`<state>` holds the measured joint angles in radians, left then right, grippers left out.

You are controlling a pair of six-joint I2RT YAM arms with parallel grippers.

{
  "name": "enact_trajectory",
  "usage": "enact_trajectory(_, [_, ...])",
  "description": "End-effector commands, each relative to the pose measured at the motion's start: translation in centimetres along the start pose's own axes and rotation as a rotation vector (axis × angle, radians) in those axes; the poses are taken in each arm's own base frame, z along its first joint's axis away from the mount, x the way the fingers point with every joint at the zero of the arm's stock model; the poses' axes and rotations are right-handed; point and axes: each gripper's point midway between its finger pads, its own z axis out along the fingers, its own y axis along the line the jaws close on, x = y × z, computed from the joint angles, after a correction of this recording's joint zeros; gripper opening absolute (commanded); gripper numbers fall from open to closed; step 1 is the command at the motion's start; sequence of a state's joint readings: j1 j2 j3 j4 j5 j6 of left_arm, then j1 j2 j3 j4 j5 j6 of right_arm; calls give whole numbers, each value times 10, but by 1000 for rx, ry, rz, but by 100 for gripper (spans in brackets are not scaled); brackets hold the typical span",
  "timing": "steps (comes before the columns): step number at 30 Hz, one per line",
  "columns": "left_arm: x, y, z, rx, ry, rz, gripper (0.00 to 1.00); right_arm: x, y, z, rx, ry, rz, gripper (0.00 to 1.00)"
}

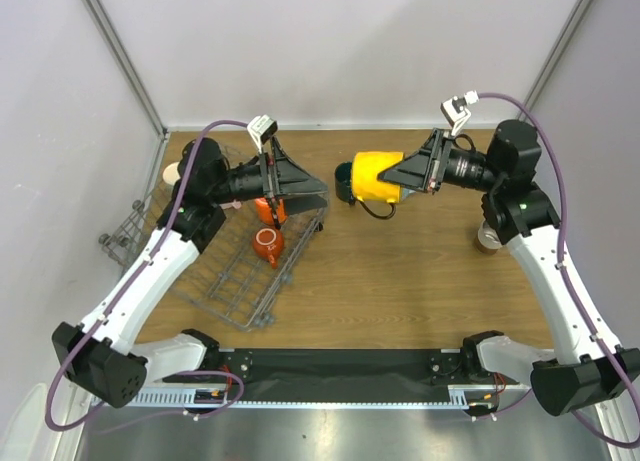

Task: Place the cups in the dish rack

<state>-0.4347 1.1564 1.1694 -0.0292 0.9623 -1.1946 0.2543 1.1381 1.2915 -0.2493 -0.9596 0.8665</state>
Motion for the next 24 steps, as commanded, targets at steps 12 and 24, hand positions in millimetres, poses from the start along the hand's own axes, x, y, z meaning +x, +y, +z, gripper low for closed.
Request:
enact_trajectory(12, [6, -48, 17, 226, 111, -223, 100, 23, 117, -3, -334, 108, -235, 0])
enact_trajectory(24, [11, -66, 18, 268, 140, -249, 100, 36, 107, 17, -309, 147, -230, 0])
